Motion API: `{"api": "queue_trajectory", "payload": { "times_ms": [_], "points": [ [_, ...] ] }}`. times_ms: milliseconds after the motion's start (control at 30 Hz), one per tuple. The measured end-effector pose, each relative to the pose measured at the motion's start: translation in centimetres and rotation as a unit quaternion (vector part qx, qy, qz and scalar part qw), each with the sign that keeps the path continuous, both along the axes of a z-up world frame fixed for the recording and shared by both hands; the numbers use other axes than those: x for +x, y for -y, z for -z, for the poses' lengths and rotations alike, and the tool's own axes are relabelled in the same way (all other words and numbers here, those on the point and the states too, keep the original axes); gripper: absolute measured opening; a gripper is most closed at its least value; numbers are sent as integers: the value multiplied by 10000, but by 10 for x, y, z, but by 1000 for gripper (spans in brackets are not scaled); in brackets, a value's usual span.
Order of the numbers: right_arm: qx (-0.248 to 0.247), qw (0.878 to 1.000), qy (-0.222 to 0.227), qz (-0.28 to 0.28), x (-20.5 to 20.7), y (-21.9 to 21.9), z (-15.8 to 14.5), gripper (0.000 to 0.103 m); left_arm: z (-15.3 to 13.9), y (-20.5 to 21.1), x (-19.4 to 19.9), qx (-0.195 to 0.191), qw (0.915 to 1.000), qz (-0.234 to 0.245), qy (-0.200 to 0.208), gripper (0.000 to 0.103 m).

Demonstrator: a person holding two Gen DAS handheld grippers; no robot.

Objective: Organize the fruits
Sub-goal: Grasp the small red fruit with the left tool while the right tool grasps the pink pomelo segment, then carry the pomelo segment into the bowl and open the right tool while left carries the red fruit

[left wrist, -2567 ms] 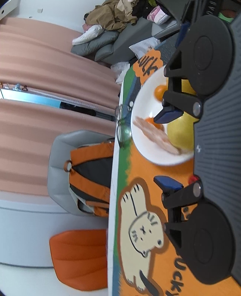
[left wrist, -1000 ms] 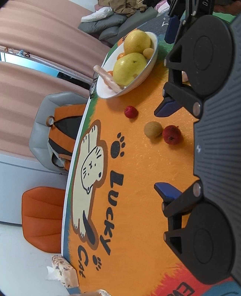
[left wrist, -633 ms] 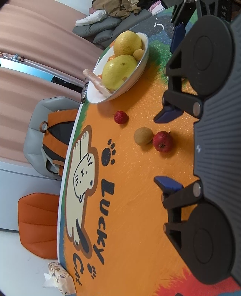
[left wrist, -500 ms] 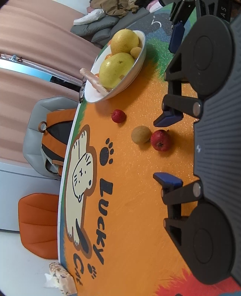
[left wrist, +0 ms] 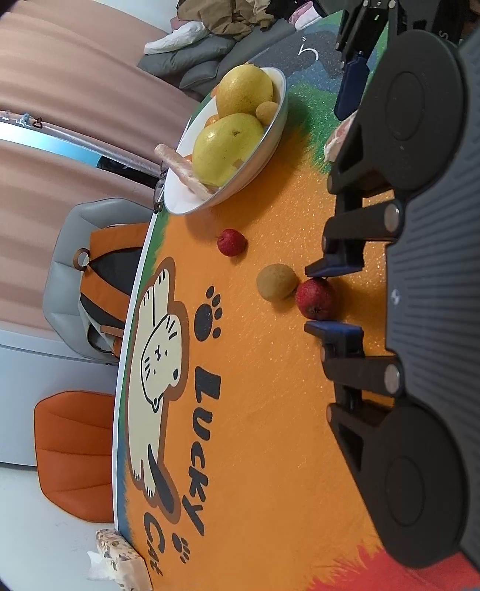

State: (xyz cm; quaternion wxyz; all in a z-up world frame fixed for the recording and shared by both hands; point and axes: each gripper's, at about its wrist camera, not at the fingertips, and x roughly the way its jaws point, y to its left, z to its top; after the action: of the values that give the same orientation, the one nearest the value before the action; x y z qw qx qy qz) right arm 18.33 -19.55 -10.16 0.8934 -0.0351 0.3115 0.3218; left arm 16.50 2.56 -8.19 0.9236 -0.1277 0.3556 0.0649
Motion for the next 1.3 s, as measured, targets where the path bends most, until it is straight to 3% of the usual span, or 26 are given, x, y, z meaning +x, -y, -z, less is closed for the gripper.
{"api": "queue_trajectory", "payload": {
  "times_ms": [67,167,900,1300],
  "points": [
    [99,9999,52,3,-2,3,-5,31,-1,1,-2,-52,10000,32,6,24],
    [177,9998,-1,0,0,5,-9,27,-3,1,-4,-78,9999,57,52,24],
    [1160,9880,-684,751,30,64,-3,26,-4,2,-6,-162,9998,88,69,24],
    [1491,9852,-501,682,27,72,-17,23,-15,11,-7,-200,9993,218,224,24]
  ]
}}
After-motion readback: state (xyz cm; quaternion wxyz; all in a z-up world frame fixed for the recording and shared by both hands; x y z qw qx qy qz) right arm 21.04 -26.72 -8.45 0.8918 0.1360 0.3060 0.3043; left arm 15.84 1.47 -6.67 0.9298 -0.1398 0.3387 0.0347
